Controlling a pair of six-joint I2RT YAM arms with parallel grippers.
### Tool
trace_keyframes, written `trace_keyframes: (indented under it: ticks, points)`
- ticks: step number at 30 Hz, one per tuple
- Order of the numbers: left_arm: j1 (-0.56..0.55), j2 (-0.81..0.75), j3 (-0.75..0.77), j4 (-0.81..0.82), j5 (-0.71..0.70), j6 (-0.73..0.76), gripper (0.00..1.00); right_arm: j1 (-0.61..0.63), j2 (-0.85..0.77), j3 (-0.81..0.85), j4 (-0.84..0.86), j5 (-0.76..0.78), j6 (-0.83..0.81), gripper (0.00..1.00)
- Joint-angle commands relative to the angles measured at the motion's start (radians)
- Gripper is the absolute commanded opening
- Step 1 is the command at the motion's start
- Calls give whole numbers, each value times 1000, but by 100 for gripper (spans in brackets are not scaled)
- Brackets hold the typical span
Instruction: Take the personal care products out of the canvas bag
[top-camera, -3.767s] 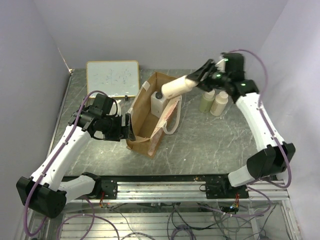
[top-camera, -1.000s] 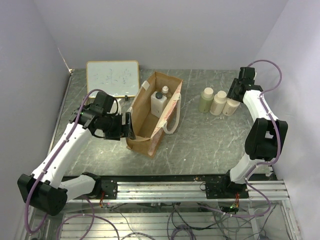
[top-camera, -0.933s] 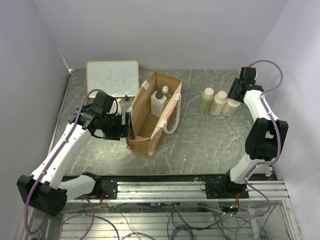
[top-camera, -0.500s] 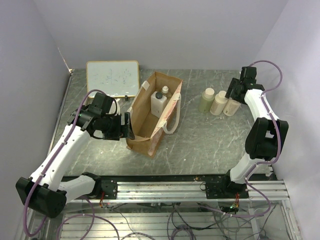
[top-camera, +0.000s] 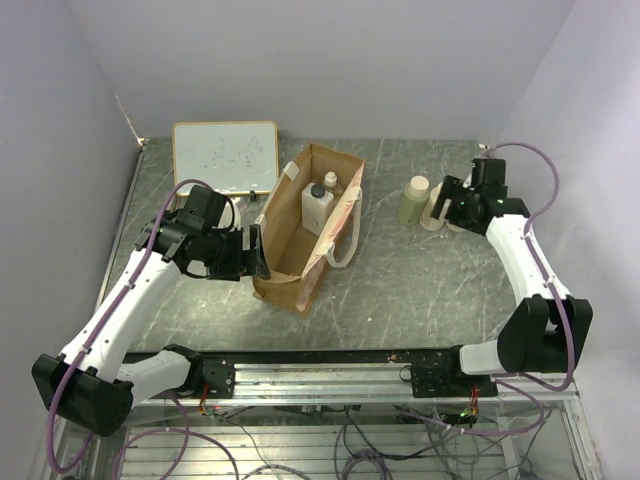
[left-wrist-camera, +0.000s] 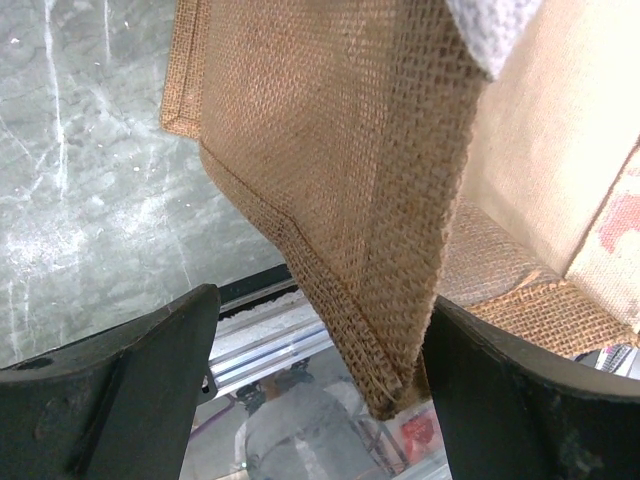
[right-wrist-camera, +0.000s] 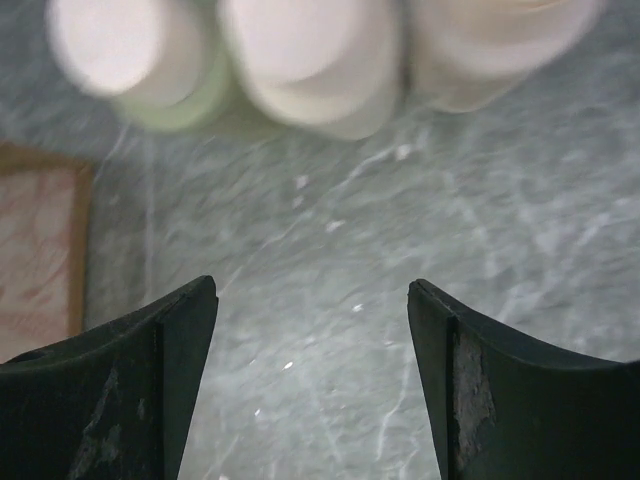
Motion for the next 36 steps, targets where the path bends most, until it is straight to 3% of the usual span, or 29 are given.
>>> trace_keyframes:
  ticks: [1,8,17,25,36]
  points:
    - [-5,3,-15,9,46,-1,90,137,-66,-1,5,-70,40,77]
    - [-5,21,-10,16,54,7,90,344,-18,266,2,-67,14,78]
    - [-5,19,-11,17,47,2,90,692,307,669,-134,10,-172,79]
    - [-5,18,-2,2,27,4,90,726,555,883,-285,40,-281,79]
    - [-5,15,7,-22,2,4,90,733,707,943,-303,41,-342,74]
